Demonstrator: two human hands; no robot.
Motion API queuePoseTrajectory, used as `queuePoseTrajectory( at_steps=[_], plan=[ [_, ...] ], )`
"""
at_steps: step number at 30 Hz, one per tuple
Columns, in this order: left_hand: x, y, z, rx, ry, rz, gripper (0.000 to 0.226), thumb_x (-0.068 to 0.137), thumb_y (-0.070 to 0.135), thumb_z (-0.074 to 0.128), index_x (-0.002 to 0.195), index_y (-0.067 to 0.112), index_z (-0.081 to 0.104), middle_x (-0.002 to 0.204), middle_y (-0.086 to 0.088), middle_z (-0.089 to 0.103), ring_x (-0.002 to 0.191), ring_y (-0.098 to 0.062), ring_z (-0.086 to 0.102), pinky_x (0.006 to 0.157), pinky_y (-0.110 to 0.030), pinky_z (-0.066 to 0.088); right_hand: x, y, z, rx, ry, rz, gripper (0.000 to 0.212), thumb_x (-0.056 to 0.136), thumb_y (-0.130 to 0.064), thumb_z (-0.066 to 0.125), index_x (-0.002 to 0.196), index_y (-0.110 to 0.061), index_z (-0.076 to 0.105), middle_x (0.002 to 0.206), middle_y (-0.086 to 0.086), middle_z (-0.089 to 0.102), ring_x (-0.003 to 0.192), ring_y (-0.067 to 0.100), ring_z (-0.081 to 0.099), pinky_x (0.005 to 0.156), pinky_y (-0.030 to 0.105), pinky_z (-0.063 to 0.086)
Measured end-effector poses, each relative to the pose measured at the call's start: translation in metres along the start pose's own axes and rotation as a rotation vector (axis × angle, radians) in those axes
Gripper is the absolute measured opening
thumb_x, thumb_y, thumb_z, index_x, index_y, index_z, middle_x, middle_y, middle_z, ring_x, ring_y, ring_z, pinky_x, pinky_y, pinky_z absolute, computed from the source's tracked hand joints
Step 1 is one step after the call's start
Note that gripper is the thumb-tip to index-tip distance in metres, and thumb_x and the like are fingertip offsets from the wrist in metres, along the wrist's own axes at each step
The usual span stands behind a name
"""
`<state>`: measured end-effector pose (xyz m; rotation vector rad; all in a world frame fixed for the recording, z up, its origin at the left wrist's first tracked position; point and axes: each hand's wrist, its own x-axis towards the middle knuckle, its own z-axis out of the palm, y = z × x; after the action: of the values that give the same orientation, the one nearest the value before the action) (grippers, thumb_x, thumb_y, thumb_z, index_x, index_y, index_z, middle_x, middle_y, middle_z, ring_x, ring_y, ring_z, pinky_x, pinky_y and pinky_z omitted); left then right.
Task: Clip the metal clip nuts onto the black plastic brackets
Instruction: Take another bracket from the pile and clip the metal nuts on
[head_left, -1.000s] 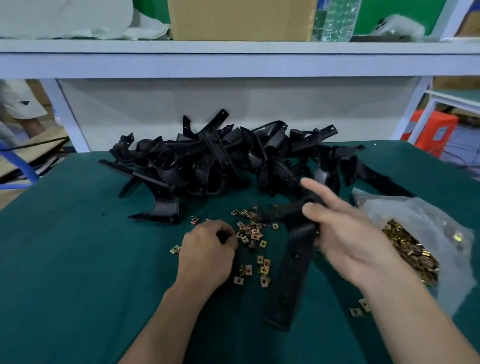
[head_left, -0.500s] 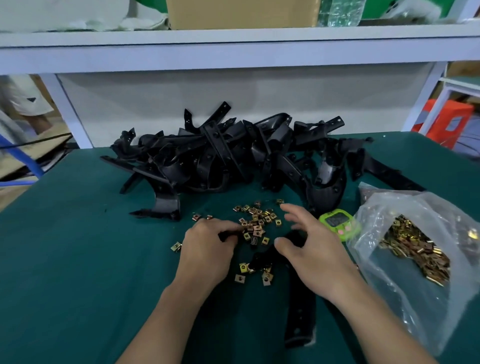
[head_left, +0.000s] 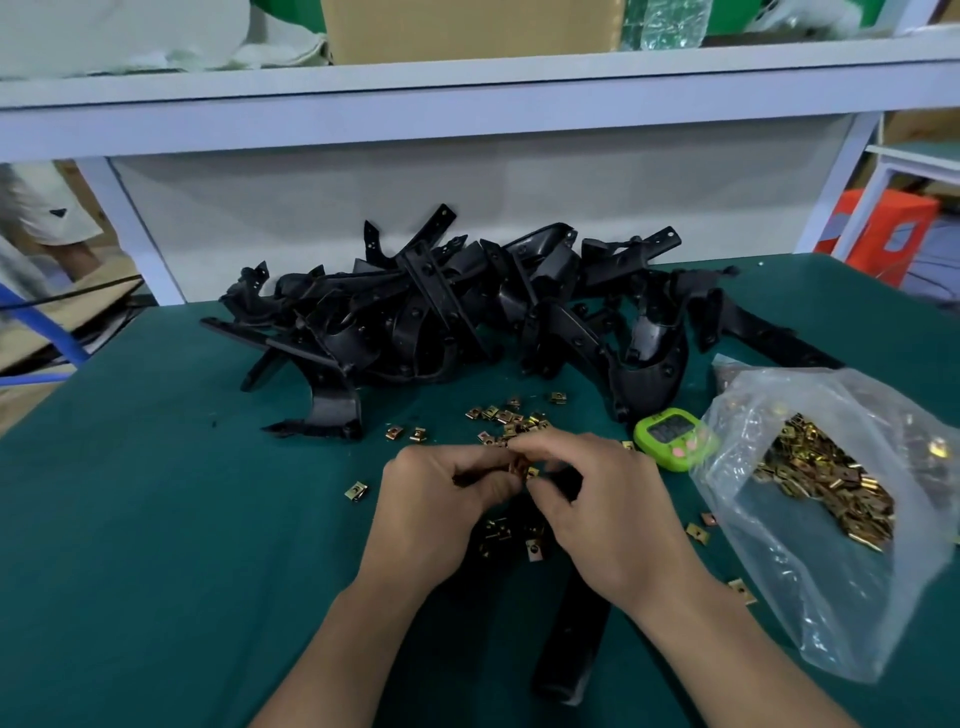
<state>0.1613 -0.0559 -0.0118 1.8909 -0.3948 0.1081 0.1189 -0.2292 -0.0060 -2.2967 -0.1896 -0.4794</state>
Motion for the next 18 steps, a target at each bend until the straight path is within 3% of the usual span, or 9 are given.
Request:
queuePoseTrajectory(
  at_steps=[3, 5, 13, 16, 18],
  plan=[
    [-0.0005, -0.0011, 0.0006, 0.010, 0.038, -0.043, 0.037, 0.078, 0.015, 0.088, 0.082, 0.051, 0.079, 0.080, 0.024, 0.076, 0.078, 0.007, 0.072, 0.068, -0.006, 0.050, 0.0009, 0.0032, 0.0015, 0.056, -0.005, 0.041, 0.036, 0.089, -0.012, 0.074, 0.114, -0.038, 0.077, 0.103, -0.025, 0.073, 0.104, -0.006, 0.065, 0.090, 0.022, 0.055],
    [-0.0004, -0.0027, 0.0000, 0.028, 0.050, -0.059, 0.033, 0.076, 0.020, 0.089, 0.084, 0.051, 0.080, 0.080, 0.025, 0.076, 0.077, 0.007, 0.071, 0.068, -0.007, 0.050, 0.0023, 0.0050, 0.0021, 0.088, -0.011, 0.053, 0.033, 0.088, -0.012, 0.076, 0.110, -0.035, 0.079, 0.099, -0.026, 0.074, 0.100, -0.007, 0.067, 0.088, 0.024, 0.057],
    [0.0029, -0.0046, -0.0007, 0.030, 0.045, -0.032, 0.030, 0.078, 0.025, 0.087, 0.088, 0.052, 0.078, 0.084, 0.024, 0.076, 0.082, 0.004, 0.072, 0.074, -0.013, 0.054, 0.0073, 0.0097, -0.0004, 0.135, -0.018, 0.084, 0.016, 0.084, -0.026, 0.082, 0.096, -0.037, 0.078, 0.087, -0.025, 0.073, 0.088, -0.002, 0.070, 0.070, 0.019, 0.055],
    [0.0047, -0.0032, -0.0002, -0.081, 0.076, -0.057, 0.027, 0.079, 0.021, 0.085, 0.088, 0.046, 0.081, 0.085, 0.016, 0.079, 0.083, -0.002, 0.074, 0.075, -0.017, 0.056, 0.0080, 0.0081, -0.0010, 0.129, -0.012, 0.072, 0.010, 0.083, -0.029, 0.083, 0.086, -0.036, 0.076, 0.082, -0.021, 0.072, 0.081, 0.003, 0.069, 0.064, 0.023, 0.054],
    [0.0070, -0.0012, -0.0015, -0.221, 0.163, -0.098, 0.026, 0.077, 0.016, 0.085, 0.084, 0.041, 0.082, 0.084, 0.009, 0.080, 0.081, -0.004, 0.075, 0.072, -0.013, 0.054, 0.0075, 0.0071, -0.0014, 0.106, 0.017, 0.071, 0.012, 0.081, -0.031, 0.084, 0.077, -0.034, 0.073, 0.076, -0.020, 0.069, 0.075, 0.006, 0.066, 0.058, 0.019, 0.049]
  ],
)
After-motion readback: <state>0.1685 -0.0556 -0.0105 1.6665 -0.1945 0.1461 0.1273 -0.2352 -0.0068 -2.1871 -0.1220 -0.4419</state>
